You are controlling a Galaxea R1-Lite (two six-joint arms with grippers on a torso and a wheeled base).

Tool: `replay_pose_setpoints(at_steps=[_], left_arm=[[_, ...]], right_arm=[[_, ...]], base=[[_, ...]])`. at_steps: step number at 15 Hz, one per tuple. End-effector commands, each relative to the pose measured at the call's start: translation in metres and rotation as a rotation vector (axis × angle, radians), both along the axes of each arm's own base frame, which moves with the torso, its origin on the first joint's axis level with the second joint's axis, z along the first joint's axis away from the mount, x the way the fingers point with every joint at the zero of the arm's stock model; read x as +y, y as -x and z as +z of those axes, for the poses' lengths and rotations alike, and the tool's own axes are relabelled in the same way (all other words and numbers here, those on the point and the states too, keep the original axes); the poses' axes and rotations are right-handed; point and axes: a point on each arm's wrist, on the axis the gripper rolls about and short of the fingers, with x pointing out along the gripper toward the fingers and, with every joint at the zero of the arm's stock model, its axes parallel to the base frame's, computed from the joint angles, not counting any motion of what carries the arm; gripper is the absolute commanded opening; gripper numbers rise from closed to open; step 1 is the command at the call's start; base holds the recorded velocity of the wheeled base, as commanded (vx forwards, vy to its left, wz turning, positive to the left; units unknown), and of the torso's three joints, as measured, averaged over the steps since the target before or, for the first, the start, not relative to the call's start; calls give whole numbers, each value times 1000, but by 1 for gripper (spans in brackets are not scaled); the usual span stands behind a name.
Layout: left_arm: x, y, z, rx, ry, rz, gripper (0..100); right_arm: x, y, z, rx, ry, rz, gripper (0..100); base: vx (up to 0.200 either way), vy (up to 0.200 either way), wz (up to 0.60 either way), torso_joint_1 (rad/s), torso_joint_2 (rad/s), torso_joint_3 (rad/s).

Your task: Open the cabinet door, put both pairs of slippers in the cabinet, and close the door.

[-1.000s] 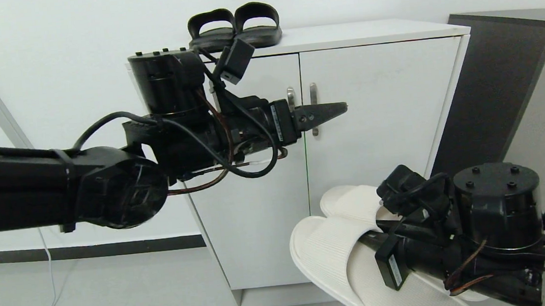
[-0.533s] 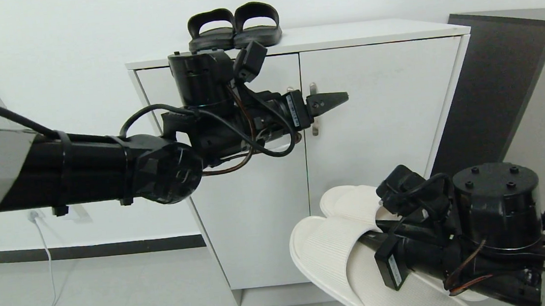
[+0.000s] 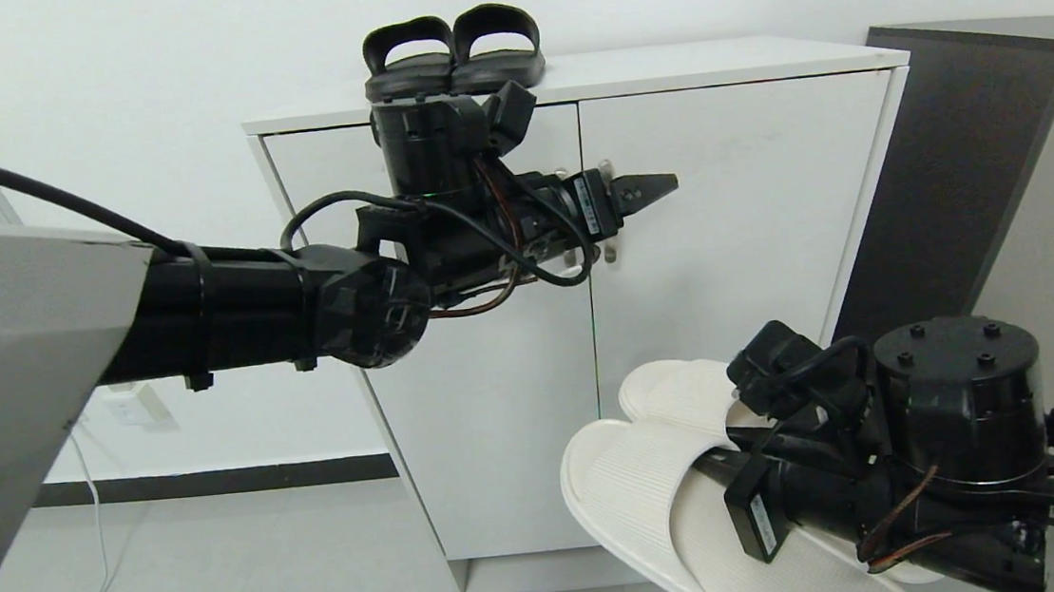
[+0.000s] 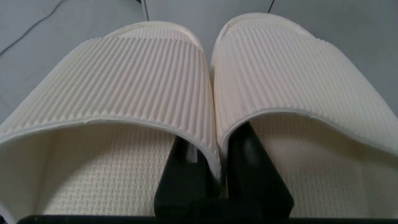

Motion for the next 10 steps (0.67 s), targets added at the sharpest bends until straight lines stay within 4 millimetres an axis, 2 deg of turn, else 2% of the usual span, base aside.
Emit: replay_pose_setpoints(at_steps=[1,4,5,8,10], left_arm=[[-5,-5,-4,4,-2,-2,100],[-13,-9,-9,7,-4,-12,100],[-13,-9,-9,7,-4,-12,0],[-11,-7,-8,11,-4,-10,0],[-5,3,-4,16,-6,-12,0]], right_arm=[[0,0,-1,2,3,1,0],[0,0,-1,2,3,1,0],[0,0,-1,3,4,1,0],[-1,1,-3,7,13,0,0],[-2,2,-4,10,14,4,0]], base=[[0,0,0,0,0,0],[0,0,0,0,0,0],[0,0,0,0,0,0],[0,0,0,0,0,0],[0,0,0,0,0,0]])
